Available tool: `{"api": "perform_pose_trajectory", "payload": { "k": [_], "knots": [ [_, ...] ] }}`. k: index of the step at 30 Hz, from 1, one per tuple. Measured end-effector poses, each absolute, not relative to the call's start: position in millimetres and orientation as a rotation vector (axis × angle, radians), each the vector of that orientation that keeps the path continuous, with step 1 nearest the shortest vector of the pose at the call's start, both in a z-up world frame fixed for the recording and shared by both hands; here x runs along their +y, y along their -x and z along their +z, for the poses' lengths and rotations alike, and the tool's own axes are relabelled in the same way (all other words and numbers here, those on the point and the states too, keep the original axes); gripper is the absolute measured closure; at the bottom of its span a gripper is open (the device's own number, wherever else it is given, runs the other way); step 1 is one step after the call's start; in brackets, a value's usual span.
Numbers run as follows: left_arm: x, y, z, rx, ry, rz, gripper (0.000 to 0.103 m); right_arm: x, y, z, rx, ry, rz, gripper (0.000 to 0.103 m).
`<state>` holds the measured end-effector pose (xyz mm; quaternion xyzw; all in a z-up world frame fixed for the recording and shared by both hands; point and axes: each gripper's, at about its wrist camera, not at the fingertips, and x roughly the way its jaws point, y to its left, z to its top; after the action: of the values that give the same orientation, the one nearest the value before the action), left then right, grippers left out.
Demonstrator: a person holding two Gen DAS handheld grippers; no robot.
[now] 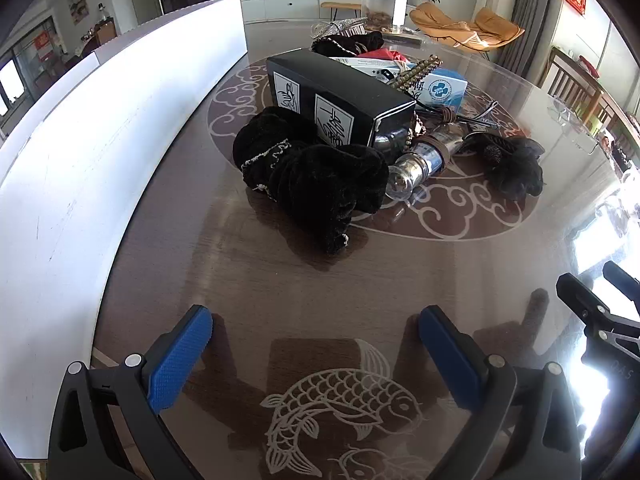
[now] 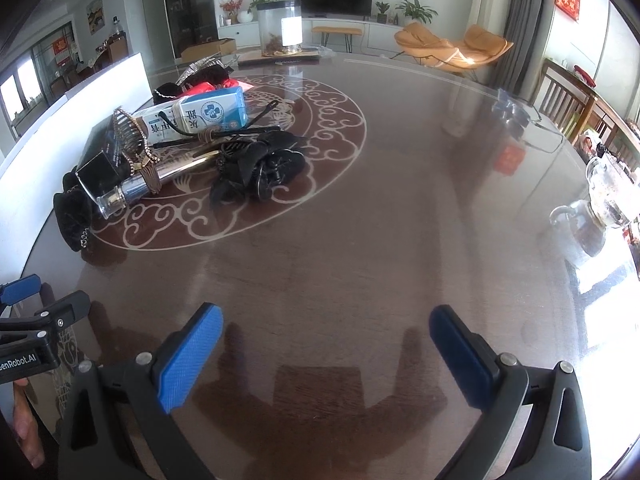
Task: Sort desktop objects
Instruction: 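Move both tools toward the pile of objects on the table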
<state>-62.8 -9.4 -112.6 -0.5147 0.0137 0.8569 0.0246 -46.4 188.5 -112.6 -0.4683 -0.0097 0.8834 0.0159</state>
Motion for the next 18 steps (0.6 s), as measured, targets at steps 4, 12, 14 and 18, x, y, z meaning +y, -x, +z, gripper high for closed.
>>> {"api": "perform_pose_trajectory", "payload": {
  "k": [4, 12, 14, 18],
  "knots": [
    [-5, 73, -112, 0.086, 1.546, 2.618, 0.0, 192, 53, -118, -0.032, 1.464, 2.744, 0.0],
    [-4, 78, -112, 0.105, 1.475, 2.623, 0.0, 195, 56, -121, 0.008, 1.436, 2.751, 0.0],
    [-5, 77, -113, 0.106, 1.453, 2.632, 0.0, 195, 56, -121, 0.012, 1.432, 2.748, 0.0],
    [-6, 73, -113, 0.104, 1.417, 2.65, 0.0, 195, 56, -121, 0.014, 1.43, 2.748, 0.0]
  ]
}}
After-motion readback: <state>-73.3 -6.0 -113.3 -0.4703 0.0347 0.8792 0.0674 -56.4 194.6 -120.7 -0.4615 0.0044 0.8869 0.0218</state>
